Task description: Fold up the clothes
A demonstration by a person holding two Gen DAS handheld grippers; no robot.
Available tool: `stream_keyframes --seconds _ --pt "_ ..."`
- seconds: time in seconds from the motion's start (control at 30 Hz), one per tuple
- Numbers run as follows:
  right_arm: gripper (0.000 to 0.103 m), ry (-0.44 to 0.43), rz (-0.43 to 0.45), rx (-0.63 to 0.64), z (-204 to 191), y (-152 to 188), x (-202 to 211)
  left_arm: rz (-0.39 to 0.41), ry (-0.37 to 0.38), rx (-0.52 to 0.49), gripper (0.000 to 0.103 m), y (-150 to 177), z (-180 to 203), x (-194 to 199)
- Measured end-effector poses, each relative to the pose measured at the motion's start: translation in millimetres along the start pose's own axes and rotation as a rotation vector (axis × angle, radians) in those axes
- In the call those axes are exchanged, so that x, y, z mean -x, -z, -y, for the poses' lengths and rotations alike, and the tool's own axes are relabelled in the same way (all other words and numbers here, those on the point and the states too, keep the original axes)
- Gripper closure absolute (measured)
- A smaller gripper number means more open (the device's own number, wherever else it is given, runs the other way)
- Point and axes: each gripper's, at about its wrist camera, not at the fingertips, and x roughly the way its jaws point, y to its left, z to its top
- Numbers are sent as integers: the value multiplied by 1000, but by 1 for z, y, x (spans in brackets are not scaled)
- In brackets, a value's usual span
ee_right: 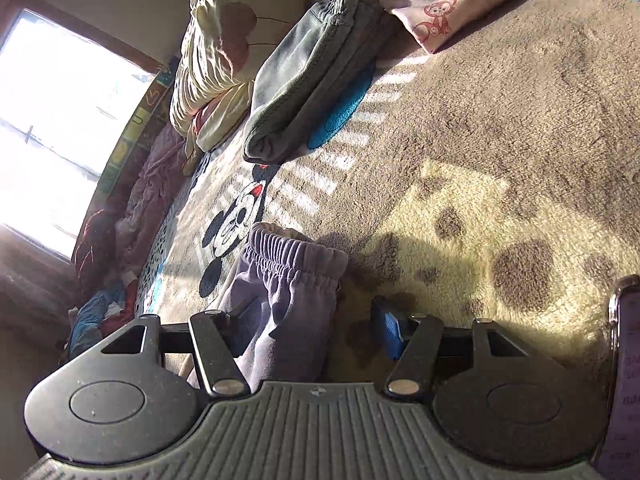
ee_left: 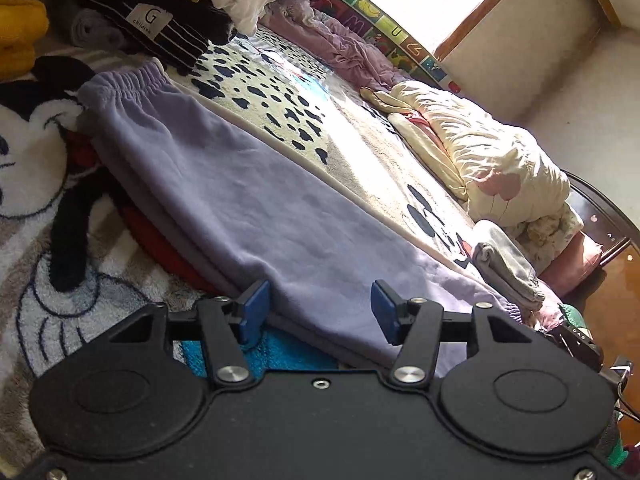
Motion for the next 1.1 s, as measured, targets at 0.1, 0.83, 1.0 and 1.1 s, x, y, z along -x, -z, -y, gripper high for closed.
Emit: stream_keyframes --seconds 0.1,0.83,1.0,1.1 --pt "34 0 7 36 -5 -1 -13 17 47 53 48 -3 -10 -1" --pt "76 -28 132 1071 -198 147 -6 134 225 252 47 -53 -28 33" --pt "76 -11 103 1286 -218 209 -17 153 247 286 46 -58 -36 39" --pt "76 -14 104 1384 -223 235 -16 158 263 307 46 -60 -39 39"
